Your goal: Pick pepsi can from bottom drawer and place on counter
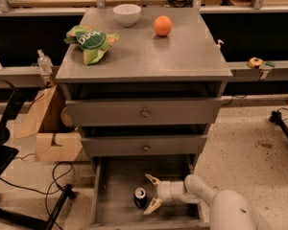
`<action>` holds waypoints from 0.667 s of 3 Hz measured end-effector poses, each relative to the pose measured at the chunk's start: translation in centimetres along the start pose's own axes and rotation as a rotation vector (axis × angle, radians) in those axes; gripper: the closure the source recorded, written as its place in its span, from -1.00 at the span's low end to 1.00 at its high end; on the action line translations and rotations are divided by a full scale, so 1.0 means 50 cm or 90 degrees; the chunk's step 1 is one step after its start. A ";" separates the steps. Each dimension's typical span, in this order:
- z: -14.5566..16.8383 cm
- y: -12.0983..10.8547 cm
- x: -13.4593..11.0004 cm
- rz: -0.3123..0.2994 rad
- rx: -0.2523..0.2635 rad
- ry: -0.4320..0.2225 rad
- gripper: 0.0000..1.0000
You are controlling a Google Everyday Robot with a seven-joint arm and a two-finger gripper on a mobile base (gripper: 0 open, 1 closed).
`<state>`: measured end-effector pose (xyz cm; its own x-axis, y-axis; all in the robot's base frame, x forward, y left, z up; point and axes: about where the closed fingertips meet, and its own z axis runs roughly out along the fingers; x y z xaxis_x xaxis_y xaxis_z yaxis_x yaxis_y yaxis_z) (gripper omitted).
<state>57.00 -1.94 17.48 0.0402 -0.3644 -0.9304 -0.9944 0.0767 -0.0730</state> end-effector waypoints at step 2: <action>0.041 0.011 -0.012 0.005 -0.028 0.013 -0.17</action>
Offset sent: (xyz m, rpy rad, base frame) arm -0.0009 0.0303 0.0102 -0.0192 0.0312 0.0333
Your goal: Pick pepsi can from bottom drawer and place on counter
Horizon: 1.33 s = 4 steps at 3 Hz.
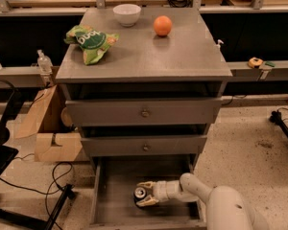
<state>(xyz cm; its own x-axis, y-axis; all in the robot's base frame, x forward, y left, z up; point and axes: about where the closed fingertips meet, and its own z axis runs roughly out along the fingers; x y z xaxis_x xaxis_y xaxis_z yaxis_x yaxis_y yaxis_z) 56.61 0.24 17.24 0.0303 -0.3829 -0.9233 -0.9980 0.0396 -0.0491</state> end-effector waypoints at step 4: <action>-0.190 0.056 -0.358 0.087 -0.049 -0.120 1.00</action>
Offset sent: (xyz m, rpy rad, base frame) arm -0.0338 0.0178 0.1134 0.2217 0.1298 0.0282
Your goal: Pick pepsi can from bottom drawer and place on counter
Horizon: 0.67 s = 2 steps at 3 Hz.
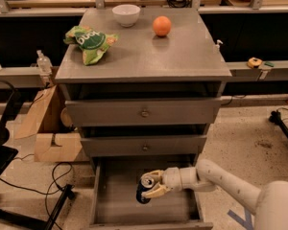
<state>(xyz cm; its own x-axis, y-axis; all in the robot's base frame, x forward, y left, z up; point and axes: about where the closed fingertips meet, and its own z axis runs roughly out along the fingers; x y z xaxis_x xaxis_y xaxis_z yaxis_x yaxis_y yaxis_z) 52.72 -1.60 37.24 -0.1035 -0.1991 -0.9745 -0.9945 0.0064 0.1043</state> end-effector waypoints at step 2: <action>-0.202 0.014 -0.350 -0.010 0.051 -0.004 1.00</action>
Offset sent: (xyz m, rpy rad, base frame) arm 0.0271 -0.1104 0.3115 -0.0368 -0.0866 -0.1458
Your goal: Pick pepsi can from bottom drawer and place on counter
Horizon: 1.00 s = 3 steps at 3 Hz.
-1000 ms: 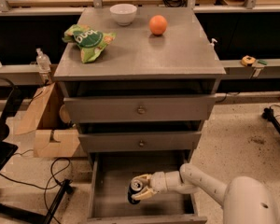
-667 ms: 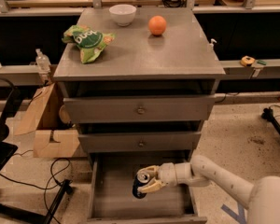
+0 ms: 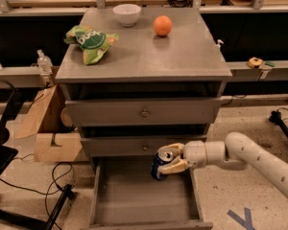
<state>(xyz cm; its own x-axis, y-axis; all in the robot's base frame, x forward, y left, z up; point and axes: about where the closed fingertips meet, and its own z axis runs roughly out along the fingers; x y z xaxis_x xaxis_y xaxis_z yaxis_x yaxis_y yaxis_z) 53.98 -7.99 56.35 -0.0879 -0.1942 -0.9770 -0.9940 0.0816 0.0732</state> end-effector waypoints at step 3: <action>-0.077 -0.003 -0.201 -0.035 0.034 0.040 1.00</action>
Offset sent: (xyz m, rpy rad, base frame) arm 0.0023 -0.0185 0.0630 -0.0346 -0.0313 -0.0358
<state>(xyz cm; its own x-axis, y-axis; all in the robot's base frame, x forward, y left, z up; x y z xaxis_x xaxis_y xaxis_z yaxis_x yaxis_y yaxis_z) 54.74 -9.82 66.95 -0.0395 -0.2608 -0.9646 -0.9926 0.1212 0.0079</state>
